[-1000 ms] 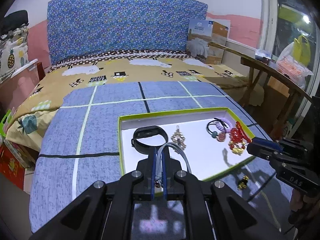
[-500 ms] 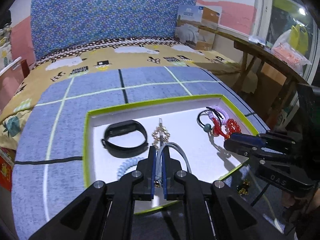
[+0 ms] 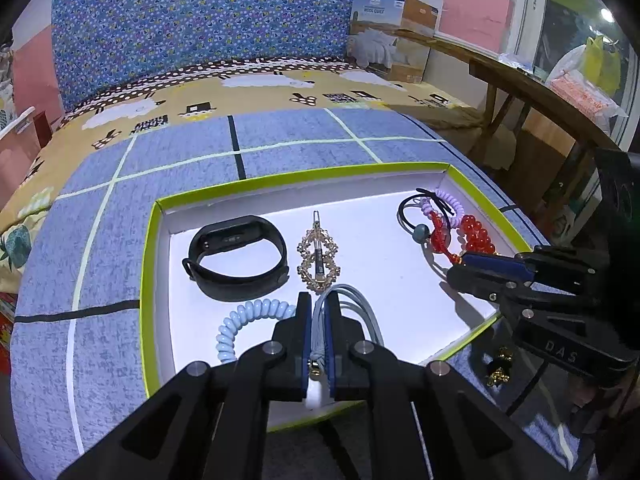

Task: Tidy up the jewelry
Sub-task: 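Carry both items into the green box and open both grippers, then move the right gripper to the gold bead charm while the left gripper approaches the gold ring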

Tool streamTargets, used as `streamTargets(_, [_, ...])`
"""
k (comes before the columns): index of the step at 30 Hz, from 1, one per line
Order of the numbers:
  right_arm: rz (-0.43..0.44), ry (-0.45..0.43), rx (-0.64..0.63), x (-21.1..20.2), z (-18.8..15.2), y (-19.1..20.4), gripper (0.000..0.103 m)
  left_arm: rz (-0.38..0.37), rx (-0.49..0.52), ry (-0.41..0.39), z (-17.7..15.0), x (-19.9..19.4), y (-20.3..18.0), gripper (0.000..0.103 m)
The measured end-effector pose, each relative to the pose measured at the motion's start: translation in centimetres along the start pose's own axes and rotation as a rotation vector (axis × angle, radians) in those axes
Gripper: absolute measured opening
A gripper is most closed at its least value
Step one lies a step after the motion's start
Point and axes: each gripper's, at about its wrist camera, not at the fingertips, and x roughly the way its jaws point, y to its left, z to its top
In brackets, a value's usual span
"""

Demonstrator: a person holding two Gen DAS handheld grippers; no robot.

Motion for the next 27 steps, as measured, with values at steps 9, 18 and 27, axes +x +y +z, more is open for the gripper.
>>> streamTargets(9, [0.005, -0.023, 0.001, -1.0, -0.5, 0.1, 0.026, -0.003, -0.015, -0.013, -0.2, -0.6, 0.3, 0.025])
streamTargets(18, [-0.008, -0.094, 0.028, -4.7, -2.4, 0.7, 0.026, 0.015, -0.023, -0.095, -1.7, -4.1, 0.1, 0.025])
streamTargets(27, [-0.030, -0.163, 0.016, -9.1, -5.5, 2.6, 0.026, 0.036, -0.009, -0.189, -4.1, -8.8, -1.3, 0.025])
